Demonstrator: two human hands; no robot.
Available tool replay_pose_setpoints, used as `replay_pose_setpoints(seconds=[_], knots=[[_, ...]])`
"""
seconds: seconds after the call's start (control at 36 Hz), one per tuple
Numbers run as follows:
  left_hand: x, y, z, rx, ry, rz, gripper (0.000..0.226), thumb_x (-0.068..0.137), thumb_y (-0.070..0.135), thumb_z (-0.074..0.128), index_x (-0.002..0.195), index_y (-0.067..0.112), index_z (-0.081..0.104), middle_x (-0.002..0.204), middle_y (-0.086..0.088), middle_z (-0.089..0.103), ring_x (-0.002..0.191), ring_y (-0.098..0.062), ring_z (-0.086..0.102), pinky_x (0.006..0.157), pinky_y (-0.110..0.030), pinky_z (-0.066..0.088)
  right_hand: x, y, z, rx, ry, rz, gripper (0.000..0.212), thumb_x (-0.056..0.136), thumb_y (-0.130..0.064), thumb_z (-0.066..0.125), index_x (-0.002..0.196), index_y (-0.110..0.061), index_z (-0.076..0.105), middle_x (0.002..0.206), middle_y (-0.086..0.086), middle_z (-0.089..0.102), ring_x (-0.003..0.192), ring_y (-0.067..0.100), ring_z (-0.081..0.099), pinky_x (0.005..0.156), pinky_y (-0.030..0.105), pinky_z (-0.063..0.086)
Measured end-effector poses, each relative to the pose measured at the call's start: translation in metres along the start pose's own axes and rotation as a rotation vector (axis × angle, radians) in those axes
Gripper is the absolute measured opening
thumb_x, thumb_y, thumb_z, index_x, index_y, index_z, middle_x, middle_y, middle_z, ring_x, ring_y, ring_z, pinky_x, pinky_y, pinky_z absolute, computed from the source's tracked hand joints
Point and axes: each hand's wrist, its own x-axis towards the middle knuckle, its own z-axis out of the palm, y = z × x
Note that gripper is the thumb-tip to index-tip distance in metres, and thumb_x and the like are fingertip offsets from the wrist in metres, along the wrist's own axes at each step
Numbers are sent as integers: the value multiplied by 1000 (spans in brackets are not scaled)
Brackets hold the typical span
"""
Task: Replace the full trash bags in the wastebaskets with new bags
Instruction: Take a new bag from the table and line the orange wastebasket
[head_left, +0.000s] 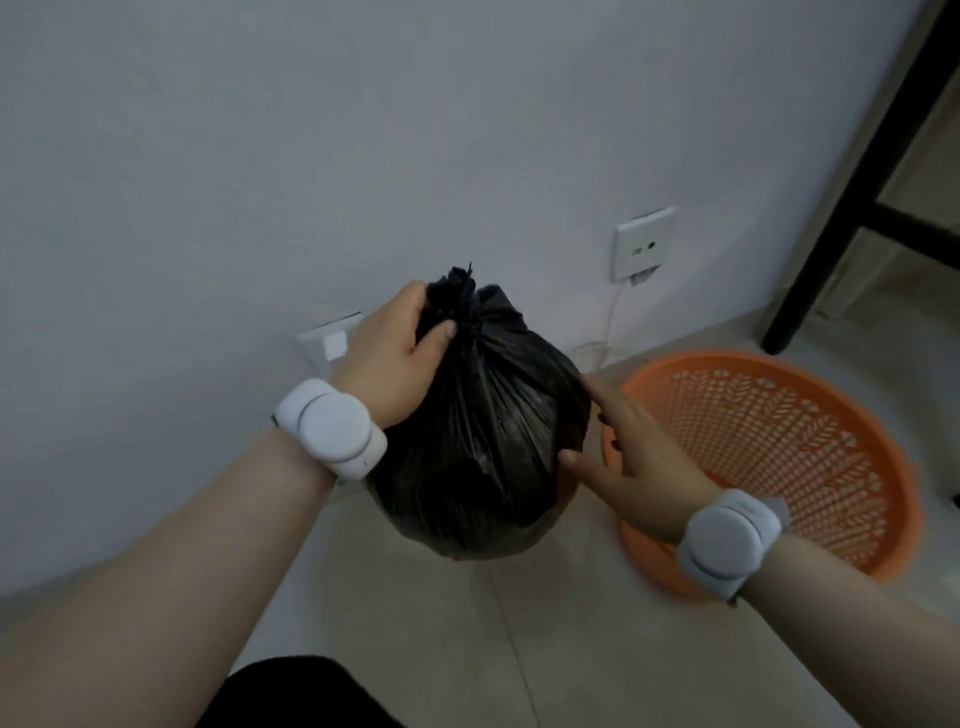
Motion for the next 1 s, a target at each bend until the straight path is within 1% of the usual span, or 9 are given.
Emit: replay_pose_setpoints(seconds=[0.08, 0.22, 0.31, 0.42, 0.53, 0.64, 0.78, 0.86, 1.0], knots=[[-15, -29, 21, 3, -189, -80, 20, 93, 21, 51, 103, 4, 50, 97, -13, 59, 91, -26, 56, 77, -34, 41, -2, 1, 19, -85, -70, -35, 83, 84, -38, 64, 149, -23, 14, 152, 0, 26, 140, 16, 25, 110, 22, 21], [-38, -57, 64, 77, -454, -126, 25, 93, 18, 51, 113, 2, 51, 115, -17, 57, 106, -30, 54, 76, -24, 31, -6, 8, 40, -201, -207, 26, 89, 84, -40, 63, 150, -23, 6, 156, 2, 18, 143, 21, 19, 115, 34, 23], [-50, -71, 86, 116, -571, -115, 29, 93, 18, 52, 117, 2, 51, 120, -18, 56, 110, -31, 52, 84, -27, 35, -10, 9, 46, -234, -260, 53, 89, 84, -40, 63, 150, -22, 6, 156, 1, 18, 141, 22, 23, 114, 35, 25], [-61, -82, 103, 183, -712, -117, 27, 93, 22, 52, 112, 2, 51, 116, -18, 54, 106, -33, 51, 84, -33, 38, -11, 13, 53, -290, -313, 71, 88, 85, -40, 62, 150, -22, 6, 155, 0, 19, 140, 21, 24, 114, 32, 24], [-62, -85, 105, 169, -675, -143, 30, 90, 23, 57, 113, 5, 51, 116, -15, 56, 106, -31, 54, 84, -33, 40, -9, 16, 54, -296, -326, 73, 87, 85, -39, 61, 150, -22, 7, 155, 0, 21, 139, 22, 26, 113, 34, 26], [-58, -83, 108, 124, -582, -190, 46, 88, 28, 60, 127, 12, 43, 128, -10, 54, 116, -27, 53, 94, -35, 45, -5, 17, 49, -283, -311, 86, 82, 87, -38, 59, 150, -21, 9, 155, -1, 21, 139, 22, 26, 113, 33, 26], [-46, -70, 111, 141, -550, -79, 53, 88, 29, 59, 135, 15, 39, 135, -11, 45, 122, -29, 45, 101, -36, 38, -1, 15, 33, -349, -290, 80, 76, 90, -39, 54, 150, -24, 10, 156, 1, 16, 142, 22, 19, 113, 31, 20], [-31, -48, 110, 120, -523, -14, 54, 87, 26, 60, 135, 14, 39, 136, -10, 45, 124, -28, 43, 103, -34, 36, -1, 11, 11, -362, -272, 135, 73, 90, -38, 54, 149, -26, 13, 157, 0, 10, 142, 23, 17, 112, 31, 20], [2, 17, 83, 76, -555, -25, 56, 88, 24, 58, 138, 17, 36, 139, -10, 41, 123, -30, 44, 101, -43, 39, -4, -10, -51, -270, -227, 303, 74, 89, -35, 58, 149, -26, 16, 158, 4, 9, 143, 27, 17, 114, 32, 18]])
